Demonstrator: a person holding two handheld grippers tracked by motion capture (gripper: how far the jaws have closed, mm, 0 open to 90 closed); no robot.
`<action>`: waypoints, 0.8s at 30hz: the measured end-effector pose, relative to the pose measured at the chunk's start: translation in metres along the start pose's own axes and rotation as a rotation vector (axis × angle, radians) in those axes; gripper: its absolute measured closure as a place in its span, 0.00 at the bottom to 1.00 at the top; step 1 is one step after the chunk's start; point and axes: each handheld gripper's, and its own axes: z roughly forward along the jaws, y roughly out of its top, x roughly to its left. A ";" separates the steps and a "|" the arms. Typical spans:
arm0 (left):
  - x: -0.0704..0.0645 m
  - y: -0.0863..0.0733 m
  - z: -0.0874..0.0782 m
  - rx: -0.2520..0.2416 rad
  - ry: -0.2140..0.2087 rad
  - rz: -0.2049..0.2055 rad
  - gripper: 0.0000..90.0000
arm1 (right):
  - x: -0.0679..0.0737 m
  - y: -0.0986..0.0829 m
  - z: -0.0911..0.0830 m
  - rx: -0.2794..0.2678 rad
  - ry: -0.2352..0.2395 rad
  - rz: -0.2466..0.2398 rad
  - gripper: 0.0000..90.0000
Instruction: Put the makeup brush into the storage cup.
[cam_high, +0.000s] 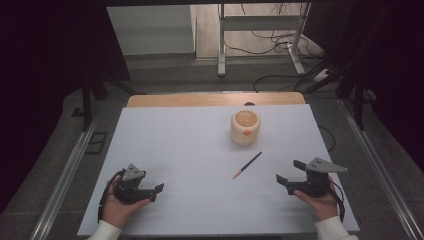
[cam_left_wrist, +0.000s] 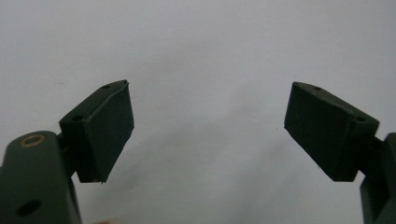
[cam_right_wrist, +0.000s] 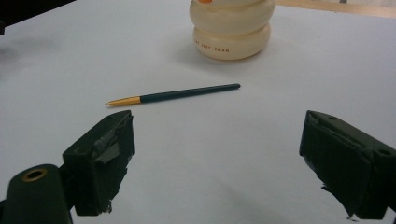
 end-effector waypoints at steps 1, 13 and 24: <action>0.000 0.000 0.000 0.000 0.001 0.001 0.18 | 0.000 0.000 0.000 0.001 0.001 0.001 0.12; -0.001 -0.004 -0.005 -0.004 0.004 0.021 0.18 | 0.003 0.001 0.002 0.018 -0.018 -0.015 0.12; -0.003 -0.002 -0.002 0.004 -0.002 0.028 0.18 | 0.004 0.001 0.001 0.027 -0.009 -0.029 0.12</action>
